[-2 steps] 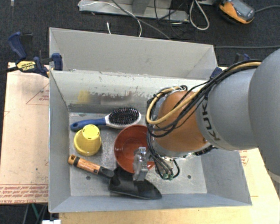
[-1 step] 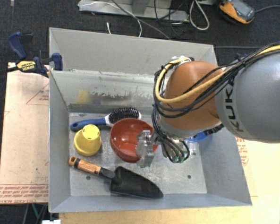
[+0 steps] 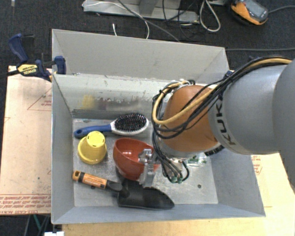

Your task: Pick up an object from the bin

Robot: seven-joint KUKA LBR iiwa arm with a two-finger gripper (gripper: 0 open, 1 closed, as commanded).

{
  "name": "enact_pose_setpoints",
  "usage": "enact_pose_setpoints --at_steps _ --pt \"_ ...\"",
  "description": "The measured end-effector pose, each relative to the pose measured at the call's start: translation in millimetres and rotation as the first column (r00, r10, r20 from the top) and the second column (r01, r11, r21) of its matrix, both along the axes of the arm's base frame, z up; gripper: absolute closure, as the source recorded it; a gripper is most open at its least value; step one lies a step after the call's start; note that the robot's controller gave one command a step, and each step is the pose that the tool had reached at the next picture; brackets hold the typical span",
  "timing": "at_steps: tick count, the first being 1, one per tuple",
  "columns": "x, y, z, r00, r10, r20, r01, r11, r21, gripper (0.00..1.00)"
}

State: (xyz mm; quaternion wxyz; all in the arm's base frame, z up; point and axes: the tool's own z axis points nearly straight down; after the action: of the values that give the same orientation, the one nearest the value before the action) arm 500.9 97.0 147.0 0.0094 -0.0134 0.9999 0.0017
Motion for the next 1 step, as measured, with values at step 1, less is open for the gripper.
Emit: enact_pose_setpoints --at_steps 1 --pt "11.4 70.9 27.4 0.999 0.042 0.024 -0.042 0.999 0.006 1.0"
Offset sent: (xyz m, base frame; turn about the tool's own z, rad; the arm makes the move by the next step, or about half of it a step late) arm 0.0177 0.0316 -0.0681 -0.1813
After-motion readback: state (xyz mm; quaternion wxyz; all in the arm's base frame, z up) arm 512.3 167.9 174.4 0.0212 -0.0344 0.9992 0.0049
